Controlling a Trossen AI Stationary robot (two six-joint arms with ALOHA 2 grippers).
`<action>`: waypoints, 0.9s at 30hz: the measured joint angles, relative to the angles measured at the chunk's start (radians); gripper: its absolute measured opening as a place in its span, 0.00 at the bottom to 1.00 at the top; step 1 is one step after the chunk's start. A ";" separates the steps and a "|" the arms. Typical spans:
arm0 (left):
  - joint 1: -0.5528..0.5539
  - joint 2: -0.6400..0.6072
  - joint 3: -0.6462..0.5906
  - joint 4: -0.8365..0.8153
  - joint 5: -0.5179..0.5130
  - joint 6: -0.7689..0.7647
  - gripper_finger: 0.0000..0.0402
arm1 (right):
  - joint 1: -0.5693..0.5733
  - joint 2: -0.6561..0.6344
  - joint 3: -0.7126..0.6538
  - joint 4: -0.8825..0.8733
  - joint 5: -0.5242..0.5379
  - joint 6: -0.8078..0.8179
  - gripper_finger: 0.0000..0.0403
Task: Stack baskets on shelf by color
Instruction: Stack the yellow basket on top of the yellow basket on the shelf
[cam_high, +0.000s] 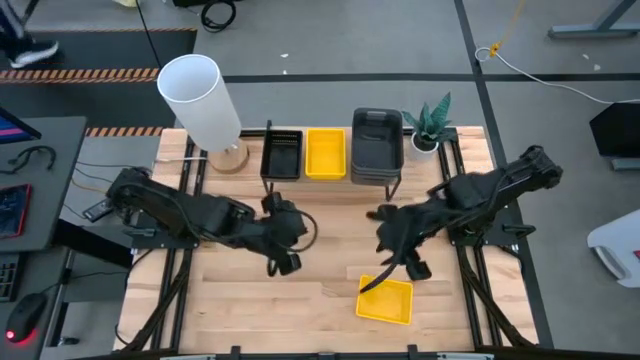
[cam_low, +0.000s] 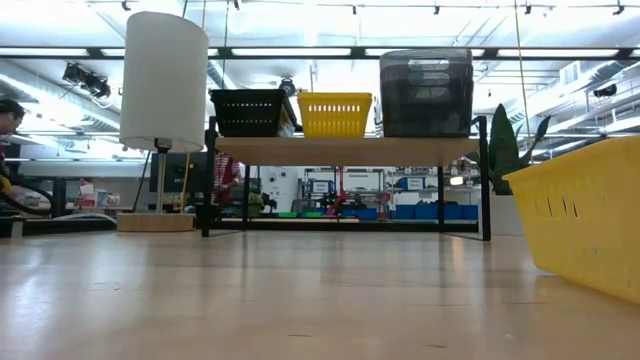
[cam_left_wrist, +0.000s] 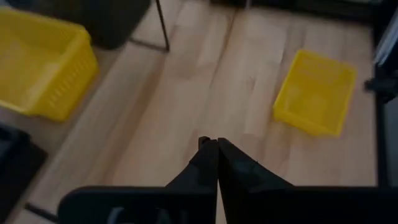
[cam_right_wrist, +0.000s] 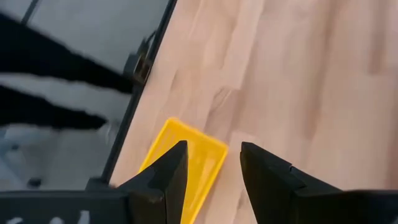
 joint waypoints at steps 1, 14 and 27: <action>0.002 -0.018 0.000 0.008 -0.009 0.002 0.02 | 0.000 0.016 -0.004 -0.003 -0.018 -0.005 0.38; 0.005 -0.243 -0.101 -0.005 -0.133 0.060 0.01 | -0.016 0.284 0.002 0.010 -0.127 -0.206 0.39; 0.006 -0.490 -0.326 0.231 -0.211 0.032 0.01 | -0.016 0.478 0.002 0.102 -0.171 -0.408 0.51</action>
